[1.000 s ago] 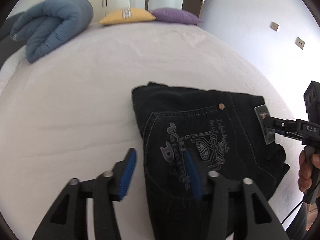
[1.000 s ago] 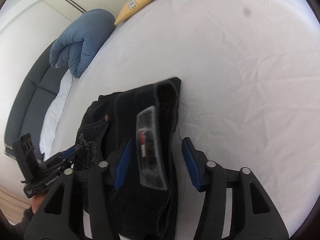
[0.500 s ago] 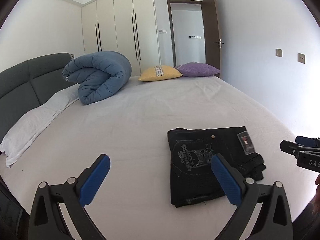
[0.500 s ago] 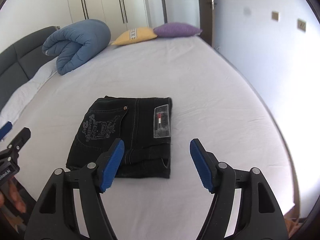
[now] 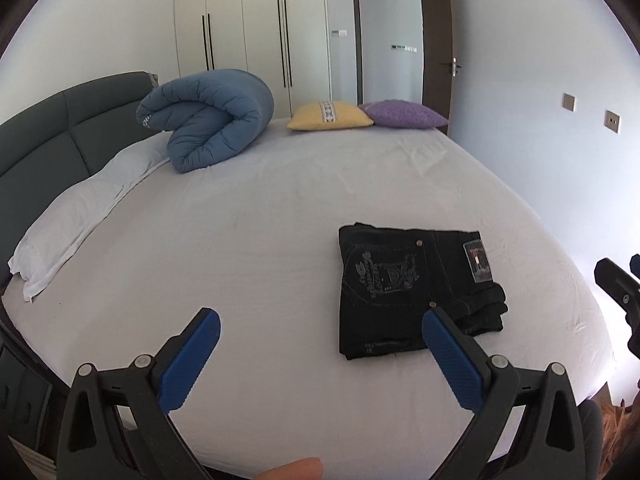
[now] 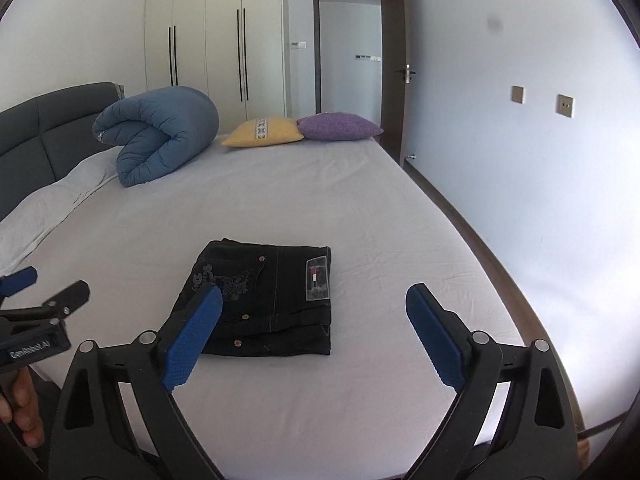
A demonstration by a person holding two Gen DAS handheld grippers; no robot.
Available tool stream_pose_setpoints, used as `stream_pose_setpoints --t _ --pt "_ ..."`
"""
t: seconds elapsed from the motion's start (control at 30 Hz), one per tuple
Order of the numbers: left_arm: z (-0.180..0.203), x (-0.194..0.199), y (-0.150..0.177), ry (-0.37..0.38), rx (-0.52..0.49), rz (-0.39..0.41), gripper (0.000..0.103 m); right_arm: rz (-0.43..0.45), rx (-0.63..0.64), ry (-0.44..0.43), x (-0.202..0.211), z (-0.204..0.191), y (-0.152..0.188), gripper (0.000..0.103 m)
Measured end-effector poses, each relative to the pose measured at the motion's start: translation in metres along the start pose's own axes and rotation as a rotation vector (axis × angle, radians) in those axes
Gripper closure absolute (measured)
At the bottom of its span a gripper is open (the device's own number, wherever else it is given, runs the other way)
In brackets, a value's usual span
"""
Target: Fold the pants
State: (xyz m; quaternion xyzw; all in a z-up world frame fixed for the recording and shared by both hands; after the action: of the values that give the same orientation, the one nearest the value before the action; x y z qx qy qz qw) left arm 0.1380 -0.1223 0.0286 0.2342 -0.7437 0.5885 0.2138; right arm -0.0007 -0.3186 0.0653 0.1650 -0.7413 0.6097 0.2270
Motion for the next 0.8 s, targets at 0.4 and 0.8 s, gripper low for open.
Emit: stream_pose_setpoints --t 0.4,0.8 --pt "0.014 -0.017 0.031 0.052 -0.015 -0.102 0.0 -0.098 -0.071 0.038 -0.017 0.016 0.023 0.009" --pt "0.014 -0.025 0.039 0.049 0.003 -0.147 0.0 -0.133 -0.087 0.05 -0.031 0.023 0.033 0.009"
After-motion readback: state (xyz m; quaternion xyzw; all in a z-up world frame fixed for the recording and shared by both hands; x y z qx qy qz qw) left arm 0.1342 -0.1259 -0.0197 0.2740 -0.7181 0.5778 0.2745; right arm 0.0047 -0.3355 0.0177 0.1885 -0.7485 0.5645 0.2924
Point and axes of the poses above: each gripper's, at about its wrist camera, not at the fingertips, and x roughly against the way its jaws point, z to its right, y to its underside, the point moved 8 cm from there along -x, roughly the way its jaws point, and after that the axes turned 11 degrees about -y, right-handed, at the moved point
